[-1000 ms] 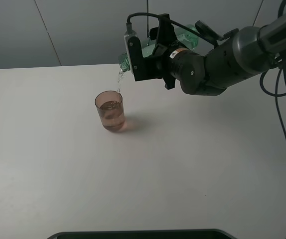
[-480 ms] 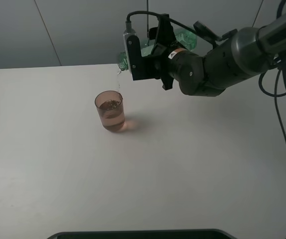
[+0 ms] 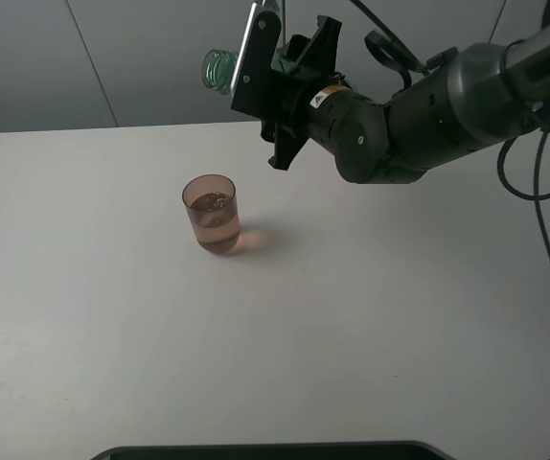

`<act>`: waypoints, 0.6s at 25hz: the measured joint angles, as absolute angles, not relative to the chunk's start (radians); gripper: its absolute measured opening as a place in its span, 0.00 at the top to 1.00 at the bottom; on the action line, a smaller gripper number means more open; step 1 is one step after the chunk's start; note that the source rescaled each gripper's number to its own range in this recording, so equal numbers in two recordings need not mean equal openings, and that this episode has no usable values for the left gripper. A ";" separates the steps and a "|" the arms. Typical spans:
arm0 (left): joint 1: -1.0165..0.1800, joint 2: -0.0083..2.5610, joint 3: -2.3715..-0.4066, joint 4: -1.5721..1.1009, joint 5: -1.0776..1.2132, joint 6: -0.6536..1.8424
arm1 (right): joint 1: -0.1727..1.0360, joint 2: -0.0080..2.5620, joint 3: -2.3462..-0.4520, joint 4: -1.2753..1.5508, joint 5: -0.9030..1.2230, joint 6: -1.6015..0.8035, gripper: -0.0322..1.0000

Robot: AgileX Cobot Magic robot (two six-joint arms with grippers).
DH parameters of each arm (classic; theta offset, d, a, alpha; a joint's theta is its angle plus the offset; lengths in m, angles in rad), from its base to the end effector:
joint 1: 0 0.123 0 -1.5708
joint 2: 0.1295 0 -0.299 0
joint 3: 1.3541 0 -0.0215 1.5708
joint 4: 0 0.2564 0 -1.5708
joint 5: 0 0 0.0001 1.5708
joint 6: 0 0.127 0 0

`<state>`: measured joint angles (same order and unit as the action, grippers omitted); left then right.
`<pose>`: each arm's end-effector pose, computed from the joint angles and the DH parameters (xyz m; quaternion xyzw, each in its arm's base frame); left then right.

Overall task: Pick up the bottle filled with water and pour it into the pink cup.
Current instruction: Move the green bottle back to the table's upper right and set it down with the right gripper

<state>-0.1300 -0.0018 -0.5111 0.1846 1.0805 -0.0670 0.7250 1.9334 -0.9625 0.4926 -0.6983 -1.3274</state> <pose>0.0169 0.0185 0.2664 0.0218 0.8511 0.0408 0.5229 0.3533 0.2615 0.1723 -0.5120 0.5952 -0.1850 0.5911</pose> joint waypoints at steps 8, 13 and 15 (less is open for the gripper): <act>-0.130 -0.002 -0.511 0.185 1.081 -0.067 | 0.642 1.811 -0.963 0.480 -0.680 -0.731 0.97; -0.130 -0.002 -0.511 0.185 1.081 -0.067 | 0.496 1.764 -0.963 0.333 -0.608 -0.294 0.97; -0.130 -0.002 -0.511 0.185 1.081 -0.067 | 0.431 1.757 -0.958 0.262 -0.582 -0.180 0.97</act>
<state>-0.1300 -0.0018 -0.5111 0.1846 1.0805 -0.0670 0.4310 1.7571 -0.9581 0.2621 -0.5816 -0.1802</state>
